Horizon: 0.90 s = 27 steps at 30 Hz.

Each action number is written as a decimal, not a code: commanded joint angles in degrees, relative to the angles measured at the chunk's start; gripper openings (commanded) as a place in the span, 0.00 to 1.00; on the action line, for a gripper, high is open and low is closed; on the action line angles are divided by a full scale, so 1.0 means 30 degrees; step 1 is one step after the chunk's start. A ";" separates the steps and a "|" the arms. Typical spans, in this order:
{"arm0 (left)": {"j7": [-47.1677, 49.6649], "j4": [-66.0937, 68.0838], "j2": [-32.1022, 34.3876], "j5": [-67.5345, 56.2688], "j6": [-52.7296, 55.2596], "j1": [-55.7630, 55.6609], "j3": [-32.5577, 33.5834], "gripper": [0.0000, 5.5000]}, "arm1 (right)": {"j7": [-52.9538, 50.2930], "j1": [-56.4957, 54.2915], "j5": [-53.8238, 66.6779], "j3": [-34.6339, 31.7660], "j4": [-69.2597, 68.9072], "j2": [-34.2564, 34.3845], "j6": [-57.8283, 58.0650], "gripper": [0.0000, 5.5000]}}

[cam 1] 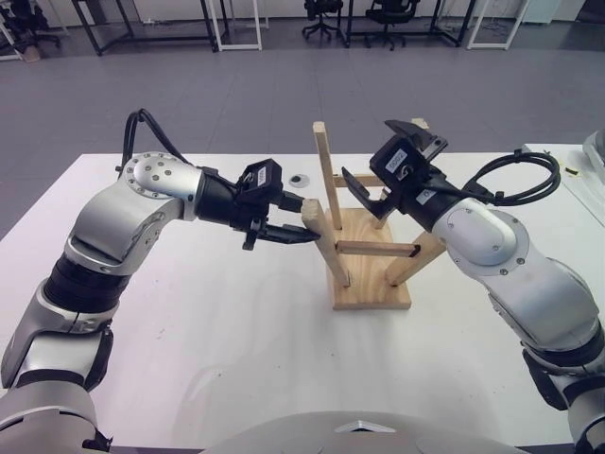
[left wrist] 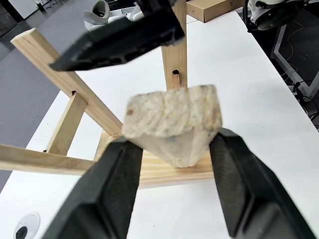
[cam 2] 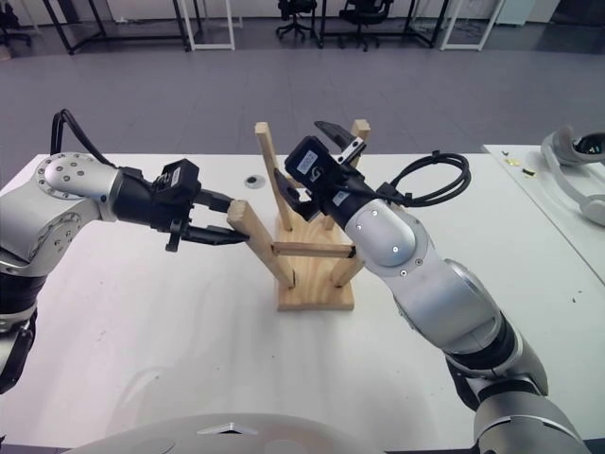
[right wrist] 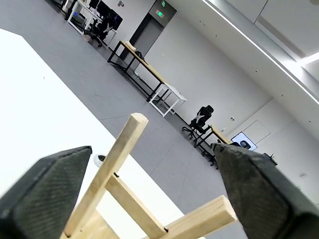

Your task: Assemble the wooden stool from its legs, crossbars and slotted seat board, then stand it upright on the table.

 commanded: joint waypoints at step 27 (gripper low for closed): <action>0.0309 0.2650 -0.0667 0.3089 -0.0378 -0.0918 -0.1824 0.37 | 0.4786 -0.2011 -0.1834 -0.9646 0.7288 0.1545 -0.3188 0.82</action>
